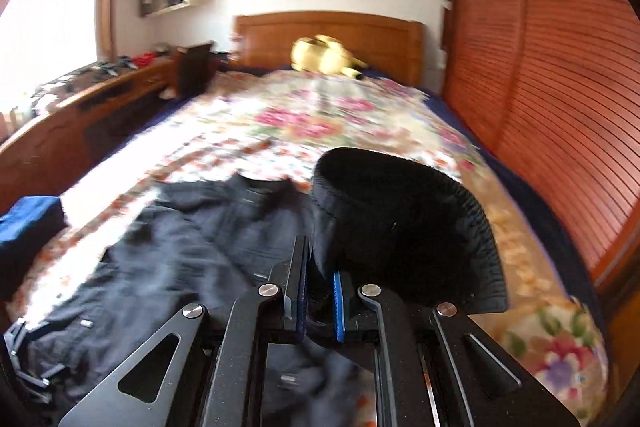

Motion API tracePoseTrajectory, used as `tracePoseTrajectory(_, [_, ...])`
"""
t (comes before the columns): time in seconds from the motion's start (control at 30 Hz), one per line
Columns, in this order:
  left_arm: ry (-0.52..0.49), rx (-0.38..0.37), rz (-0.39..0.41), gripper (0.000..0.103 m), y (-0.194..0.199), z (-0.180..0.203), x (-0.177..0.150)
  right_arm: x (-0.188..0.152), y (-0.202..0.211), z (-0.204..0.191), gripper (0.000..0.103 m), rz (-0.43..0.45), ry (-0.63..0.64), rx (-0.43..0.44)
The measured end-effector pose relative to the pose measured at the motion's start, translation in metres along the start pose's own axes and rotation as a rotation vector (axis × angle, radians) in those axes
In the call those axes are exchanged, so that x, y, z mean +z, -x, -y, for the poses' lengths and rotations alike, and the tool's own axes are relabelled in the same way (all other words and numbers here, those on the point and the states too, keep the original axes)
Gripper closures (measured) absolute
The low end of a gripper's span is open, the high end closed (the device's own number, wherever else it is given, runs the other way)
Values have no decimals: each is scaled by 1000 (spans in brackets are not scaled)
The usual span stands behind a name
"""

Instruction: Fold large clothes

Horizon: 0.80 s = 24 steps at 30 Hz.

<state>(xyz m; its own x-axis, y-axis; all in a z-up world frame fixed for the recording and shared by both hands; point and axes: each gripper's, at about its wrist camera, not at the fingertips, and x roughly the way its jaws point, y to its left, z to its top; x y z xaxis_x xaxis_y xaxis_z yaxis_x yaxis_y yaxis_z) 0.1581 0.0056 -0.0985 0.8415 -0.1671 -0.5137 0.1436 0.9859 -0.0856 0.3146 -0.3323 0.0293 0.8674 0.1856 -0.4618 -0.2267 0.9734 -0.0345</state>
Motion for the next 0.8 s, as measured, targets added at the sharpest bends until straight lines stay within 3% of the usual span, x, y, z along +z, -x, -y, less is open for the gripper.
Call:
tracePoseTrajectory(0.23, [20, 58, 35, 22, 41, -19, 6, -3, 33, -75, 94, 33, 39, 253])
tracePoseTrajectory(0.37, [22, 92, 42, 22, 57, -28, 4, -23, 44, -98, 92, 7, 92, 328])
tracePoseTrajectory(0.4, [23, 97, 41, 22, 59, -29, 4, -29, 46, -99, 88, -10, 99, 337])
tracePoseTrajectory(0.47, [29, 109, 37, 22, 60, -33, 2, -39, 45, -101, 68, -42, 115, 340])
tracePoseTrajectory(0.57, [45, 112, 29, 22, 58, -38, 0, -51, 47, -98, 53, -44, 145, 355])
tracePoseTrajectory(0.8, [32, 99, -5, 22, 40, -28, -4, -72, 36, -98, 52, -75, 178, 277])
